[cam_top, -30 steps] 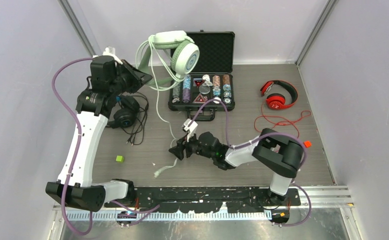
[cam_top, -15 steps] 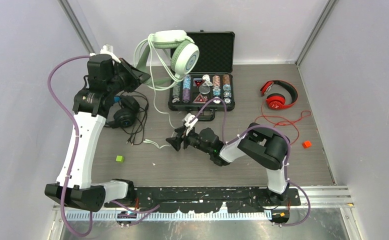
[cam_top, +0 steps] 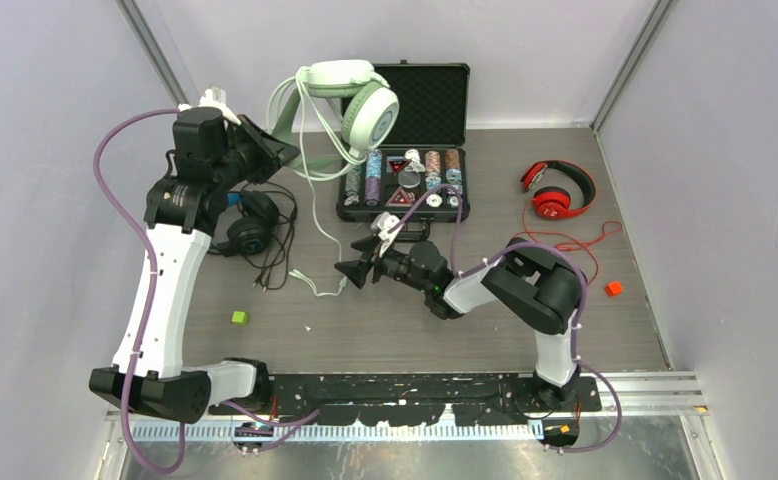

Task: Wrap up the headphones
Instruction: Wrap the headphones cable around the headphones.

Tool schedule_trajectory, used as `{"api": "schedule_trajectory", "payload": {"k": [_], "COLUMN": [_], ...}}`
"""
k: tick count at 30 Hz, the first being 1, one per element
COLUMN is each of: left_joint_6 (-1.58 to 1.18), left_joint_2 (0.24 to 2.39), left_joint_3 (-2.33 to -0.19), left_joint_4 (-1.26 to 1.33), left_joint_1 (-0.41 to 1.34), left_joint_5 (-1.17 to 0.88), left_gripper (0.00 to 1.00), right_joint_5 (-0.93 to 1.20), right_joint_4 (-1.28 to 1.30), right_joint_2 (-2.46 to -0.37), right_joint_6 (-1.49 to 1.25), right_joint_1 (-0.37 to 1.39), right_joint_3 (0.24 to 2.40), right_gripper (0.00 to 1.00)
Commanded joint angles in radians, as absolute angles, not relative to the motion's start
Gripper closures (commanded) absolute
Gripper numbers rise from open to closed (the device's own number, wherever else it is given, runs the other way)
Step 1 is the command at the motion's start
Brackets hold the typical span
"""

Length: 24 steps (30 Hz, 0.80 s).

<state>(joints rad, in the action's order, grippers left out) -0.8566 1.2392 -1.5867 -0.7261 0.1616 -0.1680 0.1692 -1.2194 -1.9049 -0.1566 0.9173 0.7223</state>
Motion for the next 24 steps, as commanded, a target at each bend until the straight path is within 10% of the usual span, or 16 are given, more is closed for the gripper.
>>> {"api": "schedule_trajectory", "payload": {"k": [1,16,21,24], "left_joint_6": [-0.875,-0.848,-0.795,-0.706], "left_joint_2": [1.217,1.241,1.240,1.262], "left_joint_3": [-1.643,-1.678,-1.697,-1.780], "left_joint_4": [-0.654,-0.660,-0.682,-0.752], "left_joint_1": [0.163,0.163,0.163,0.163], "left_joint_5": [-0.187,-0.157,-0.098,0.032], "left_gripper": [1.00,1.00,1.00,1.00], "right_joint_5": [0.297,0.399,0.313,0.277], "right_joint_4": [-1.283,-1.297,-1.380,-1.393], "right_joint_2": [-1.969,-2.109,-2.096,-2.028], "right_joint_6": [-0.149,-0.250,-0.273,-0.291], "right_joint_1": [0.913,0.920,0.918,0.906], "right_joint_3": [0.827,0.909,0.829,0.741], "right_gripper": [0.29,0.50,0.95,1.00]}}
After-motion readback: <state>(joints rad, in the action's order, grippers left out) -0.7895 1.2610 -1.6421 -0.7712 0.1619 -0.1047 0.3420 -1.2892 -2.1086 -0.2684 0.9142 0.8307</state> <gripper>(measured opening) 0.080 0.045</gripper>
